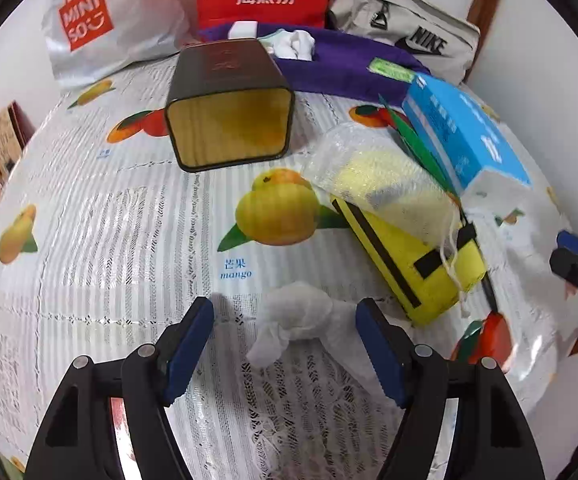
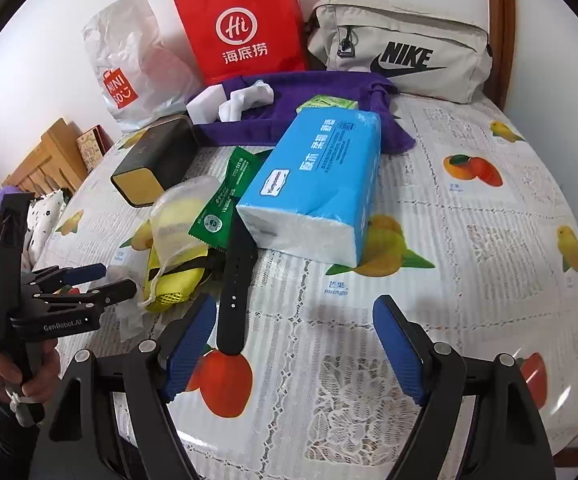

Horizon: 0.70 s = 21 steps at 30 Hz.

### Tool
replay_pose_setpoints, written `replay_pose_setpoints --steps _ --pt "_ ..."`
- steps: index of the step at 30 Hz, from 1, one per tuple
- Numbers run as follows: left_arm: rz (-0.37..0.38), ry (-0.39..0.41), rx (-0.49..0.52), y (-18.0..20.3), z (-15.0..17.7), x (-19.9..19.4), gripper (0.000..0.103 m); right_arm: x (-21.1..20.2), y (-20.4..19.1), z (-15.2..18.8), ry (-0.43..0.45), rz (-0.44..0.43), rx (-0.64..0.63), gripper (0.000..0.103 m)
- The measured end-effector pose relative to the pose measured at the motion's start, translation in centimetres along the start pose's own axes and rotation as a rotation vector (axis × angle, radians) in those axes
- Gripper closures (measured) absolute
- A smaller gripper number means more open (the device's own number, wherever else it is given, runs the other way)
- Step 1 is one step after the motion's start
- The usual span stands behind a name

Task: Organize soft objects
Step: 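Reach down and grasp the white crumpled cloth with the left tool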

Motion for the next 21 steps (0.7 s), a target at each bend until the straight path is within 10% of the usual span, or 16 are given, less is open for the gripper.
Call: replay_pose_setpoints --steps 10,21 --pt "-0.011 0.041 0.029 0.1 -0.2 0.3 0.017 2.6 -1.8 0.6 -0.012 -0.076 -0.009 0.022" --pt "-0.018 0.077 -0.041 -2.8 -0.6 -0.2 0.059 5.9 -3.9 1.4 -0.025 -0.062 -0.087 0.045"
Point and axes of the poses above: each gripper's, at about its wrist camera, not at the fingertips, and x roughly the way its jaws point, y to its right, z to its underside, the point moved 5 cm from there along x, roughly the way its jaws point, and after that the axes turned 6 degrees about y, right-handed, at the moved point
